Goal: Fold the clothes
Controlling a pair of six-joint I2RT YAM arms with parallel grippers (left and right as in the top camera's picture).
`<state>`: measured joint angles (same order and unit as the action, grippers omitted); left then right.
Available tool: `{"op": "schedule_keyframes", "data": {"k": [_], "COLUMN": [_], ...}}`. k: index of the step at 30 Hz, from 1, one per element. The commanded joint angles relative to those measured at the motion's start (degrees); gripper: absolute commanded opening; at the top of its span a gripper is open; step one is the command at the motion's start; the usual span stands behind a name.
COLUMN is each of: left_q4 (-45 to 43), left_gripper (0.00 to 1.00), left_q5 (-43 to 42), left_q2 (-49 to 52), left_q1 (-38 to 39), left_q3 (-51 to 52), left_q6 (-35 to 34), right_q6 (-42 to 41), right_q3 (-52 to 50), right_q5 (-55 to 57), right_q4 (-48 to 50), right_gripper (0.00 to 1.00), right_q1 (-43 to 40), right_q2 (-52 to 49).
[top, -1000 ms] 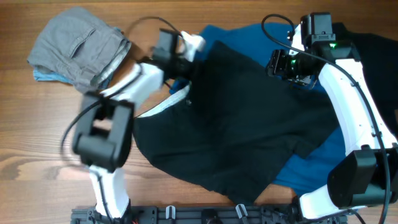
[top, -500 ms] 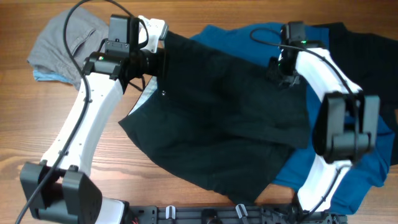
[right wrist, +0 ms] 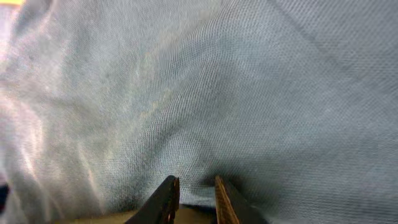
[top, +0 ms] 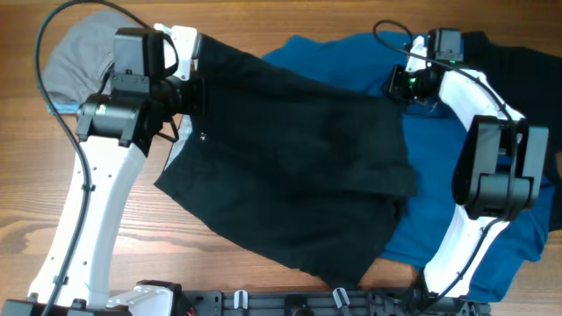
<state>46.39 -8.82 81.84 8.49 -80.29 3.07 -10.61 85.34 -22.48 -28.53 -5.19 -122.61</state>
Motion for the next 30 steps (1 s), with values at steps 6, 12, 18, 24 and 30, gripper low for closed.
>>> {"op": "schedule_keyframes", "data": {"k": [6,12,18,24,30], "left_q4": [1.20,1.07,-0.07,-0.28,-0.31], "left_gripper": [0.04,0.04,0.09,0.14,0.16], "left_q5": [4.44,4.37,4.37,4.37,4.35], "left_q2": [-4.79,-8.50,-8.68,-8.66,-8.66], "left_q1": [-3.91,-6.43,-6.43,-6.43,-6.43], "left_q3": [-0.79,-0.79,-0.79,-0.79,-0.79], "left_q6": [-0.55,-2.05,-2.08,-2.05,-2.08], "right_q6": [-6.86,-15.54,-13.27,-8.76,0.24], "right_q3": [-1.36,-1.36,10.91,24.72,25.44], "right_q5": [8.72,22.84,27.36,12.85,-5.68], "right_q4": [1.29,-0.68,-15.10,-20.37,-29.14], "right_gripper": [0.19,0.04,0.04,0.13,0.26], "right_q1": [2.19,-5.88,-30.49,-41.79,-35.52], "right_q2": [-3.65,-9.27,-5.44,-1.42,2.49]}}
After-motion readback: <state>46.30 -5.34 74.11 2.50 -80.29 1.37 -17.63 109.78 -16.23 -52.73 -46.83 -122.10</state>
